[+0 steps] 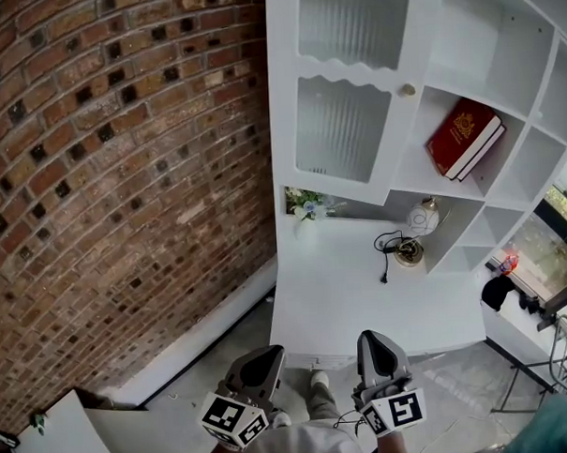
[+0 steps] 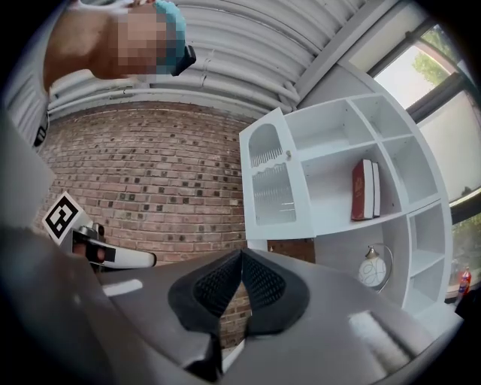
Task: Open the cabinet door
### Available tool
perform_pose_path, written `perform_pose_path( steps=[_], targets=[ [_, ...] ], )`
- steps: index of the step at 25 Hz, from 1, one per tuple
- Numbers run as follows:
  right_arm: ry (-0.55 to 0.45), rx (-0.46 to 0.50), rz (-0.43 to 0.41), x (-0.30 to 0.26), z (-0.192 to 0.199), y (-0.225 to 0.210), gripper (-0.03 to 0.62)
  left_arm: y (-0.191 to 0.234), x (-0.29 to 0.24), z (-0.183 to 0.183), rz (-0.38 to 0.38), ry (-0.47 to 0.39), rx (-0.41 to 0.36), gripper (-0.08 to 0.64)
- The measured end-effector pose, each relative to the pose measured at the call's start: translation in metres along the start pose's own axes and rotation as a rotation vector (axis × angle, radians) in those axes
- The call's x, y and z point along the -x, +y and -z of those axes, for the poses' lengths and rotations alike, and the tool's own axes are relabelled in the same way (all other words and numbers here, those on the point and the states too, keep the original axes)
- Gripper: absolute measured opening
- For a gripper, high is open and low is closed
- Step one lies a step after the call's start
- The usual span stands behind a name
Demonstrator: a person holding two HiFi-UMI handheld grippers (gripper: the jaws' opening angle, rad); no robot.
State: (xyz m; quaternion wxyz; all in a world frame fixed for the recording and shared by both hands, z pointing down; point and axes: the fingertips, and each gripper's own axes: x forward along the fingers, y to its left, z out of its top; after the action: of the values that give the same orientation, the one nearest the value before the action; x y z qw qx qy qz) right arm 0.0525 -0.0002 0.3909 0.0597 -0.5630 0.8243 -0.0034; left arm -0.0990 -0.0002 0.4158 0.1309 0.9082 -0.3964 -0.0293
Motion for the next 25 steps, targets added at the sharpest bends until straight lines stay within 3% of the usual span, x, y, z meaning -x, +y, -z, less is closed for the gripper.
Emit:
perform_pose_path(
  steps=[20, 25],
  targets=[
    [-0.081, -0.003, -0.105, -0.095, -0.019, -0.15, 0.002, -0.002, -0.181, -0.034, -0.046, -0.049, -0.088, 0.01],
    [-0.076, -0.006, -0.155, -0.104, -0.013, -0.172, 0.039, -0.008, -0.207, -0.03, -0.076, -0.057, -0.098, 0.009]
  ],
)
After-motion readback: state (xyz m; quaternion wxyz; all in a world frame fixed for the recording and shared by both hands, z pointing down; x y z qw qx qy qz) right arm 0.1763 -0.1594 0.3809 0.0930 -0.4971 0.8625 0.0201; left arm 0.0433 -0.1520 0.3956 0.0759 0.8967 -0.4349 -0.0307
